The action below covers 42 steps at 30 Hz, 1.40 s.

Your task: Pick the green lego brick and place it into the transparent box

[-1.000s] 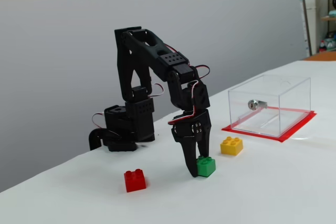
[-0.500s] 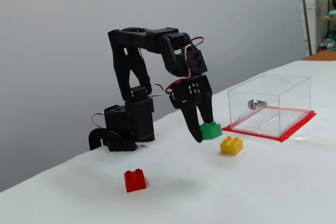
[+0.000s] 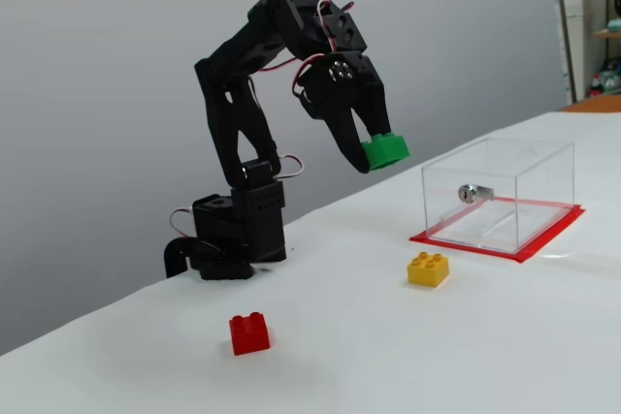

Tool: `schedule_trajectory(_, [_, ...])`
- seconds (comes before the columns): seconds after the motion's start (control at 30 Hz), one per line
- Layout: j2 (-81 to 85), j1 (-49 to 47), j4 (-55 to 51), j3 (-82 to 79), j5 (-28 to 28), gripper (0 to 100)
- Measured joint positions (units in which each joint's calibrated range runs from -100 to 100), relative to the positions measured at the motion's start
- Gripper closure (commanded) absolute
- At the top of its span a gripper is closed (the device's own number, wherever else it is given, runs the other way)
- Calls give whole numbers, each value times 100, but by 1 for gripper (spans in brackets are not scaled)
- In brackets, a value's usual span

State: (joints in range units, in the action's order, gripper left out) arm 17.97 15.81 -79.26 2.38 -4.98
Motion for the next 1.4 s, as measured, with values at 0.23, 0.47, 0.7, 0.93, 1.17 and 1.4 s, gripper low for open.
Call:
schedule_trajectory(0.23, [0,-673,-240,450,195,91])
schedule_trajectory(0.47, [0,-1976,-146,468,234,91])
schedule_trajectory(0.7, [-457,-3173,214,627,234,91])
schedule_trajectory(0.93, [-1218,-4306,231,1342,234,91])
schedule_trajectory(1.17, [-1894,-5192,231,2083,234,91])
schedule_trajectory(1.4, [-2529,-6143,231,2480,234,91])
